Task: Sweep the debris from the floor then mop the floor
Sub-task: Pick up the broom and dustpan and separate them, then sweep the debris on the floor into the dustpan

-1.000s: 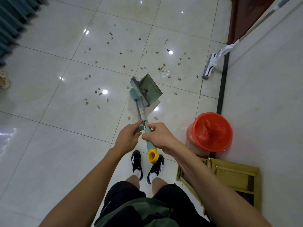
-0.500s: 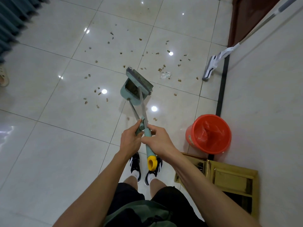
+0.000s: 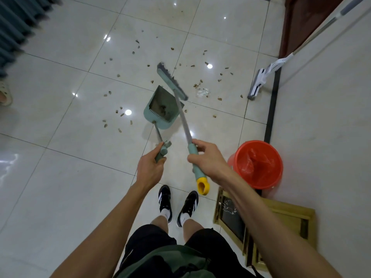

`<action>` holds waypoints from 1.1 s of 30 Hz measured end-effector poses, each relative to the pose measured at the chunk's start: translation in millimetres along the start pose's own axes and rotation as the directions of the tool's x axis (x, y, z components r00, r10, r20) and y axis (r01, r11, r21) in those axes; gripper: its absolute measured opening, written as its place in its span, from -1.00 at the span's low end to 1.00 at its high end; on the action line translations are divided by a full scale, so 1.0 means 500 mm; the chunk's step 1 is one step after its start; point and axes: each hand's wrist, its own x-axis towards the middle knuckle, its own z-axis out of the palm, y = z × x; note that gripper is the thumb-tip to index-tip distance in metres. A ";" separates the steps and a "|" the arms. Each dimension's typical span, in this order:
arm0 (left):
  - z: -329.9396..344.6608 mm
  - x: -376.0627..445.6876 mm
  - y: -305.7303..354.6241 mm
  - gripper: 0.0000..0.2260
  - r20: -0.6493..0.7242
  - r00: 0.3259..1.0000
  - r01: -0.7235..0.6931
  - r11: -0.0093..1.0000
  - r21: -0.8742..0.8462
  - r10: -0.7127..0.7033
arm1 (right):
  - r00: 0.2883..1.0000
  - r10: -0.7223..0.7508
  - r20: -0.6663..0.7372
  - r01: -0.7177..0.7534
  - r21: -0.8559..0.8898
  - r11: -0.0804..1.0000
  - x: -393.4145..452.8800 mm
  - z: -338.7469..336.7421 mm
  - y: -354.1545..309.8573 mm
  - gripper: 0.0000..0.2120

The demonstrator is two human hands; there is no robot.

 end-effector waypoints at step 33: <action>-0.119 -0.064 -0.040 -0.58 -0.187 0.967 0.140 0.975 -0.172 -0.171 | 1.000 0.014 0.008 -0.012 -0.153 0.988 0.024 -0.066 0.087 -0.34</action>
